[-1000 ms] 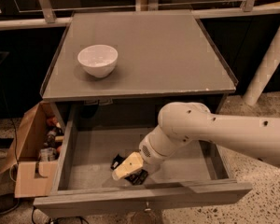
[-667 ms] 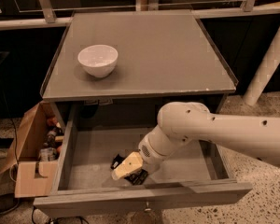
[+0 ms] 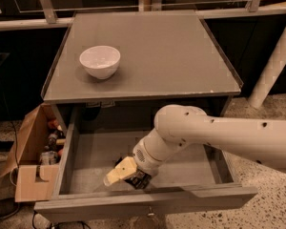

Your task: Pick rxbar chocolate from top drawer and place on counter

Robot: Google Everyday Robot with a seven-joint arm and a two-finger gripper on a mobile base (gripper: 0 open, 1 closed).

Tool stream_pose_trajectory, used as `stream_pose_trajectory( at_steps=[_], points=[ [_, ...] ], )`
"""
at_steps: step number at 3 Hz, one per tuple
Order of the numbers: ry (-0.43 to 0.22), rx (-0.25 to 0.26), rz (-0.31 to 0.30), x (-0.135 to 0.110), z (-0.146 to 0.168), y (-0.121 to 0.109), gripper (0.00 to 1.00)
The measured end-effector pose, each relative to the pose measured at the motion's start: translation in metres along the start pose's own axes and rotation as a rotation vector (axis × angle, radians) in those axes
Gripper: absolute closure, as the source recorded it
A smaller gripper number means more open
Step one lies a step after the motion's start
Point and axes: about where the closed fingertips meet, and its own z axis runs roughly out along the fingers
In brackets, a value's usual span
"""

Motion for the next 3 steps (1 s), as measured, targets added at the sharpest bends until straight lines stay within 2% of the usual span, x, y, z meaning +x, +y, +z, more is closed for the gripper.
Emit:
stream_pose_trajectory(
  at_steps=[1, 2, 3],
  points=[
    [0.01, -0.004, 0.005, -0.003, 0.006, -0.005, 0.0],
    [0.009, -0.009, 0.045, -0.013, 0.019, -0.024, 0.0],
    [0.009, -0.009, 0.045, -0.013, 0.018, -0.024, 0.0]
  ],
)
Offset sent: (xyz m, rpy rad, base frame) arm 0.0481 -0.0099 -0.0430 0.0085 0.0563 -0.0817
